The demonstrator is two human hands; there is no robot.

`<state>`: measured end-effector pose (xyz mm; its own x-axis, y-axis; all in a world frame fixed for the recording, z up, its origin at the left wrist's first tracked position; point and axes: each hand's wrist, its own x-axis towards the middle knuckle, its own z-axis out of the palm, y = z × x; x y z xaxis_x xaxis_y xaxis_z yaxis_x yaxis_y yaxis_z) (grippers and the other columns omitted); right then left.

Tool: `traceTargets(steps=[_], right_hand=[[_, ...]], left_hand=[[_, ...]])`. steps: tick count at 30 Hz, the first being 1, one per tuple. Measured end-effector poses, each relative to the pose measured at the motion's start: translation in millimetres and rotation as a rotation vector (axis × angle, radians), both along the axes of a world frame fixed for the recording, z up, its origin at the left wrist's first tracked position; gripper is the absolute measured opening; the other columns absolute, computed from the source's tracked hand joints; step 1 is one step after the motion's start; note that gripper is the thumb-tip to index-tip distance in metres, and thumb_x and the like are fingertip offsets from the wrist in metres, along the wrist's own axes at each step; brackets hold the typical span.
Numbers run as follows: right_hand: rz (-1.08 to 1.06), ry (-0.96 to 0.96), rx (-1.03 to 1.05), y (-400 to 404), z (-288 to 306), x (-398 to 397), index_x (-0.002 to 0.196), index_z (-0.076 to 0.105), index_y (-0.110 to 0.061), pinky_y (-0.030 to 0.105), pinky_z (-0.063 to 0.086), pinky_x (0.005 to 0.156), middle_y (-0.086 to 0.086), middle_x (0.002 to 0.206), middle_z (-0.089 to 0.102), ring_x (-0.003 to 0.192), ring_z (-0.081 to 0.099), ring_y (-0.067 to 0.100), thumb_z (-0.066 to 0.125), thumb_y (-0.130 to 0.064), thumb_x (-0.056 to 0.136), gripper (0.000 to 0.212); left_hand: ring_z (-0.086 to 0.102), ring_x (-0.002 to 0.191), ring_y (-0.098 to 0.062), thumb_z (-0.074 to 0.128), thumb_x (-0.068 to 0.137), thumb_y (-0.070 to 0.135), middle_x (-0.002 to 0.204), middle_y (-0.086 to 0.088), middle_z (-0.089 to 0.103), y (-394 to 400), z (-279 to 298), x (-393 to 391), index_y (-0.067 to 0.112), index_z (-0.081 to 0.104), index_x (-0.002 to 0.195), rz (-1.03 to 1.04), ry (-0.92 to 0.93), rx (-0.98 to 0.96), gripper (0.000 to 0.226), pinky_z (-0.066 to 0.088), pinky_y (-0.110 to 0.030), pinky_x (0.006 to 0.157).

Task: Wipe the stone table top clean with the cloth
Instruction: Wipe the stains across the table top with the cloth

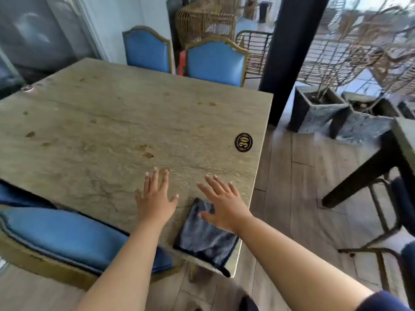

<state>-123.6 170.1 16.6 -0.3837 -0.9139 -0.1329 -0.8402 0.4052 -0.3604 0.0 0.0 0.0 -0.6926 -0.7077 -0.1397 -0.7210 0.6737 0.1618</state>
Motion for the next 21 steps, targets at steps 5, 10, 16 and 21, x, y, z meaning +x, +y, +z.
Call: traceTargets(steps=[5,10,16,21], right_hand=[[0.194,-0.027,0.101,-3.6,-41.1,-6.4,0.152,0.0,-0.034,0.049,-0.002,0.119,-0.005,0.161,-0.009,0.147,-0.014,0.017,0.045,-0.06,0.09,0.081],[0.248,0.066,0.009,7.4,-71.1,-10.1,0.153,0.001,-0.024,0.041,-0.006,0.118,-0.001,0.162,0.003,0.148,-0.007,0.017,0.026,-0.065,0.093,0.077],[0.192,0.187,-0.27,10.4,-81.0,-3.5,0.123,0.053,-0.025,0.037,0.042,0.093,-0.005,0.122,0.053,0.113,0.048,0.022,0.043,-0.052,0.093,0.042],[0.199,0.156,-0.26,0.2,-79.0,-2.2,0.109,0.052,-0.019,0.039,0.051,0.077,0.003,0.102,0.055,0.092,0.054,0.028,0.052,-0.037,0.092,0.025]], left_hand=[[-0.019,0.147,-0.025,0.022,0.097,0.06,0.16,0.003,-0.024,3.2,-31.6,17.7,0.042,-0.012,0.15,0.172,-0.111,0.087,0.066,-0.001,-0.058,0.116],[-0.021,0.147,-0.025,0.006,0.096,0.059,0.159,0.004,-0.026,21.7,-57.8,23.3,0.04,-0.016,0.15,0.284,-0.117,0.087,0.061,-0.008,-0.059,0.116],[-0.011,0.149,-0.026,0.009,0.095,0.057,0.162,0.002,-0.014,31.7,-69.2,20.8,0.037,-0.006,0.152,0.336,-0.038,-0.082,0.062,-0.006,-0.058,0.116],[-0.014,0.148,-0.031,0.011,0.097,0.053,0.162,-0.004,-0.013,35.7,-68.9,14.0,0.033,-0.004,0.154,0.343,-0.048,-0.051,0.062,-0.005,-0.062,0.114]])
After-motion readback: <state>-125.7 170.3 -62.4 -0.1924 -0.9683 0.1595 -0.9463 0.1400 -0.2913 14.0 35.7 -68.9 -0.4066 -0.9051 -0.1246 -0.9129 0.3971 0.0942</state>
